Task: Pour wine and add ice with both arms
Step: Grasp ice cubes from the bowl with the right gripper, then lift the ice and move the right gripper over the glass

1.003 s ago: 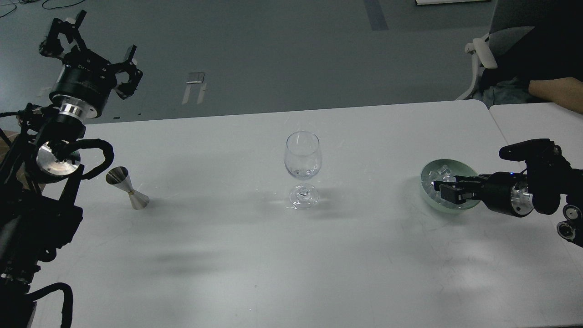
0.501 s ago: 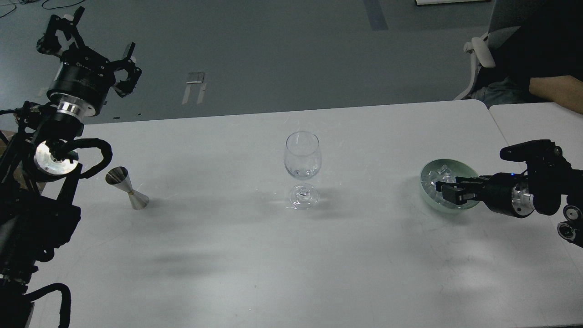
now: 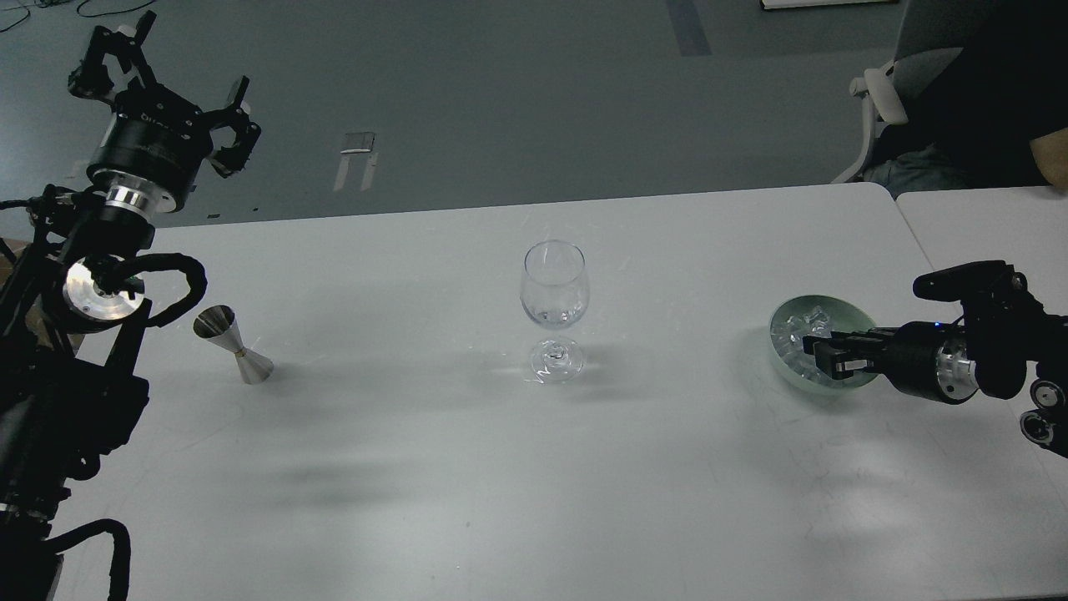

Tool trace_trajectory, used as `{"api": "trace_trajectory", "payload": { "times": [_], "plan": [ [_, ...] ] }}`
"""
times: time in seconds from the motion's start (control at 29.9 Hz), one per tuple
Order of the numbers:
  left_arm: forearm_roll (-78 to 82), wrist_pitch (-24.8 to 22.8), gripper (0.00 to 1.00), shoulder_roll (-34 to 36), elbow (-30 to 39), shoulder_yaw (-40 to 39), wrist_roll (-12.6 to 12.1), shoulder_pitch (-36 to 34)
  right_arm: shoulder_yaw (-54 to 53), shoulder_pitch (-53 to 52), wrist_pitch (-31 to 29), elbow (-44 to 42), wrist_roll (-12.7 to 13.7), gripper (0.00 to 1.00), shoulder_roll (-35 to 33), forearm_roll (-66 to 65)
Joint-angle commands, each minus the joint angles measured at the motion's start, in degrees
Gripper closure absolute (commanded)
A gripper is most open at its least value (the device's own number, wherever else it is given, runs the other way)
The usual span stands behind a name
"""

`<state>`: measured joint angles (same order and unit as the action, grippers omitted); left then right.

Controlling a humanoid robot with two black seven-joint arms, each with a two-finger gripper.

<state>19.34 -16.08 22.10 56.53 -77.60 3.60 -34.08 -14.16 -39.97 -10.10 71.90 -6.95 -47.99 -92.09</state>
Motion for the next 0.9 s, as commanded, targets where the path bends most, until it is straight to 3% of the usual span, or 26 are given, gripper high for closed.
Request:
{"api": "trace_trajectory", "payload": {
  "times": [0.0,0.13,0.37,0.67,0.87],
  "plan": [
    [0.0,0.0,0.02,0.13,0.08,0.0,0.0,-0.02,0.19,0.06,0.0,0.08,0.01,0.79,-0.35,0.07],
    [0.0,0.0,0.02,0.13,0.16,0.0,-0.08,-0.02,0.28,-0.02,0.0,0.35,0.09,0.85,-0.62,0.25],
    [0.0,0.18,0.02,0.05,0.52,0.0,-0.09,-0.11,0.19,-0.73,0.0,2.36,0.09,0.85,-3.6,0.86],
    [0.0,0.0,0.02,-0.22,0.6,0.0,-0.09,-0.02,-0.42,-3.89,-1.23,12.73,0.01,0.85,-13.62,0.95],
    [0.09,0.09,0.02,-0.39,0.52,0.0,-0.09,-0.19,-0.87,-13.1,-3.08,20.99,0.01,0.85,-19.33,3.14]
  ]
}}
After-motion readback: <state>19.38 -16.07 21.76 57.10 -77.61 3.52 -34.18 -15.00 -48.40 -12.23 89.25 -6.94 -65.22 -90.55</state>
